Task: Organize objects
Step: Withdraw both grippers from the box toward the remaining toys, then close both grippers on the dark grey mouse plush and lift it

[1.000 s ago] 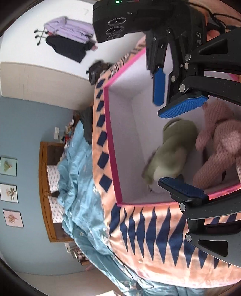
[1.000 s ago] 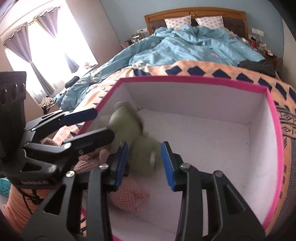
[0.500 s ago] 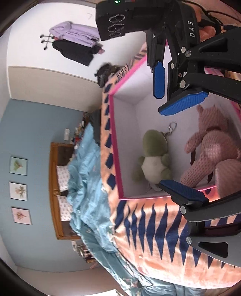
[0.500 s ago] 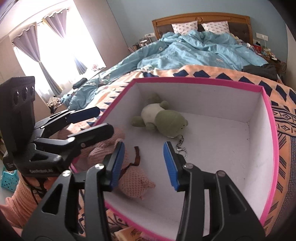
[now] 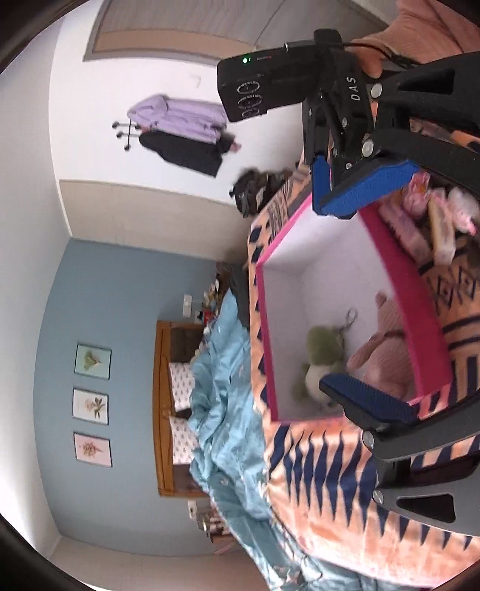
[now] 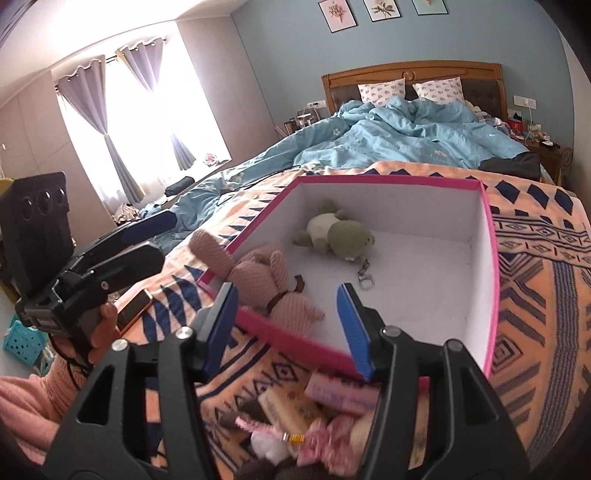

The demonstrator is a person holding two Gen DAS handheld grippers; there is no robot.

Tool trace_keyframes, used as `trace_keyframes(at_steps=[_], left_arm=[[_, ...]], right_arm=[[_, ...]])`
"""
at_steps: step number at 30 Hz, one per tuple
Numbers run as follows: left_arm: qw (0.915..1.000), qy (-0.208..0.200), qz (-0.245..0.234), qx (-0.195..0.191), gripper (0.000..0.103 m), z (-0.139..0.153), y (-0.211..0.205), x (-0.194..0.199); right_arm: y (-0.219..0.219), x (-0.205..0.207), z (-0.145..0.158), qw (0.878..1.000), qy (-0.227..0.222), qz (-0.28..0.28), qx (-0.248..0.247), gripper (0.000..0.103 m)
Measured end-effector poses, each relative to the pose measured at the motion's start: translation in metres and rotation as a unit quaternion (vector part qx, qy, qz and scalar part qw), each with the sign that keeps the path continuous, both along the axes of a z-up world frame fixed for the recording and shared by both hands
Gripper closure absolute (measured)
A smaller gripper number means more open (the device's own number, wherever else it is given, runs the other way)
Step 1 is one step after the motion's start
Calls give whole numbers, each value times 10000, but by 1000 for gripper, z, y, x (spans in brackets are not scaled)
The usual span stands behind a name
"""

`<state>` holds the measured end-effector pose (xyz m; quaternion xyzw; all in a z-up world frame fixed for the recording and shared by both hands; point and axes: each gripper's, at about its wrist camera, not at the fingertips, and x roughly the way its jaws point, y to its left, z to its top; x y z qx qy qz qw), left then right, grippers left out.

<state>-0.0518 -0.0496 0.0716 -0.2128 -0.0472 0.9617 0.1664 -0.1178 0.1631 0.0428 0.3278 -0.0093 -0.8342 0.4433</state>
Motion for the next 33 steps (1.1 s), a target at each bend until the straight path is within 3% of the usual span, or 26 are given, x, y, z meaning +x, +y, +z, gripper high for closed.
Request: trace_keyframes(at_steps=[1,9,16,22,25,27,33], left_arm=[[10000,18,10,13,0,-2,2,4],[9996,-175,-216,32,0,-31,31,29],[9971,-497,-514,-279,0,-64,60,49],[9939,-879,-610,-281,0,-93,69,60],[9920,-1043,-636,-327,0,-103,73,64],[9915,-1075,-632,-378,0,-106,75,66],[9898,-1198,-654,-396,0,-112,76,61]], right_arm=[[3,5,-1,10000,27,0,4,44],[34,49,-16,9999,126,-30,65,43],[70,71,-54,9985,-362,-366,188,43],[90,81,-93,9933,-821,-705,413,43],[92,83,-105,9918,-967,-727,405,42],[90,84,-110,9913,-1050,-717,334,33],[72,82,-121,9913,-1057,-698,354,33]])
